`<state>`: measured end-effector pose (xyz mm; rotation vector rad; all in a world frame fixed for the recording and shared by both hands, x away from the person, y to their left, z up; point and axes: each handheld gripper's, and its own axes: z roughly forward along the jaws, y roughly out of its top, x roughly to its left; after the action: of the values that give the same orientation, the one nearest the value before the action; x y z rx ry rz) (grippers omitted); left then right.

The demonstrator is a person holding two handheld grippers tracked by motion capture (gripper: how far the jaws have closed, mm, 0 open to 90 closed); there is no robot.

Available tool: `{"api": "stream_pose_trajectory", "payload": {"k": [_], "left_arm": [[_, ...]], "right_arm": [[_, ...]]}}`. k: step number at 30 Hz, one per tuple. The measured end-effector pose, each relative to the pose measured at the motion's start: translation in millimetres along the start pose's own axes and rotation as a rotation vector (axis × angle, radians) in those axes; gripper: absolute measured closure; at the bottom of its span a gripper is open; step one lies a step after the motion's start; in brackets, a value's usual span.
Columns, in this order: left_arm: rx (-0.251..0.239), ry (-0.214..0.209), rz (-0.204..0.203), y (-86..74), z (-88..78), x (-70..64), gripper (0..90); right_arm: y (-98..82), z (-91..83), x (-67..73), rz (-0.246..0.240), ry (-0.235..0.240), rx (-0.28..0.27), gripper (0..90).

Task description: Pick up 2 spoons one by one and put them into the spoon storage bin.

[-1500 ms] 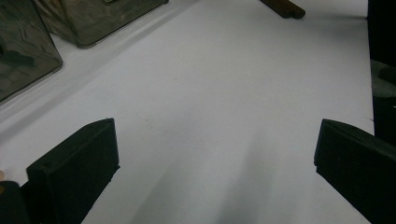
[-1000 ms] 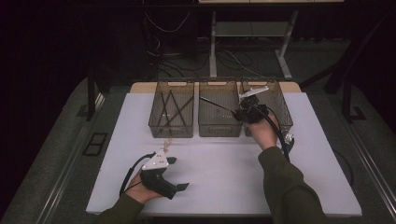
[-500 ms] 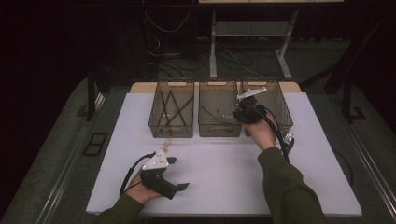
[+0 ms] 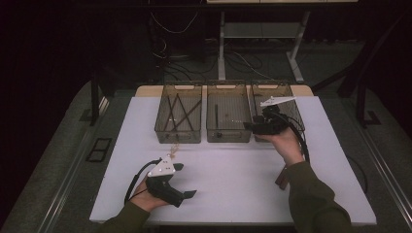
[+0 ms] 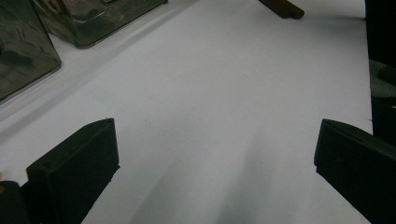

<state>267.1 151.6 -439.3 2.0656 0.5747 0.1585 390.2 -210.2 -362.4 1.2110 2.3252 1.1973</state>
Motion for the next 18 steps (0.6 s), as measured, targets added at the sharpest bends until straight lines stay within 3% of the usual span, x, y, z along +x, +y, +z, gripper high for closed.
{"api": "stream_pose_trajectory", "payload": {"k": [5, 11, 18], "left_arm": [[0.004, -0.002, -0.001, -0.1, -0.7, 1.0, 0.0], [0.001, 0.001, -0.006, -0.4, -0.7, 1.4, 0.0], [0.002, 0.006, -0.008, -0.3, -1.2, 1.6, 0.0]], "right_arm": [[-17.9, -15.7, 0.0, 0.009, 0.080, -0.047, 35.9], [-48.3, -24.4, 2.7, 0.024, 0.089, -0.068, 18.8], [-82.7, -32.8, 6.9, -0.016, 0.069, -0.063, 15.6]]}}
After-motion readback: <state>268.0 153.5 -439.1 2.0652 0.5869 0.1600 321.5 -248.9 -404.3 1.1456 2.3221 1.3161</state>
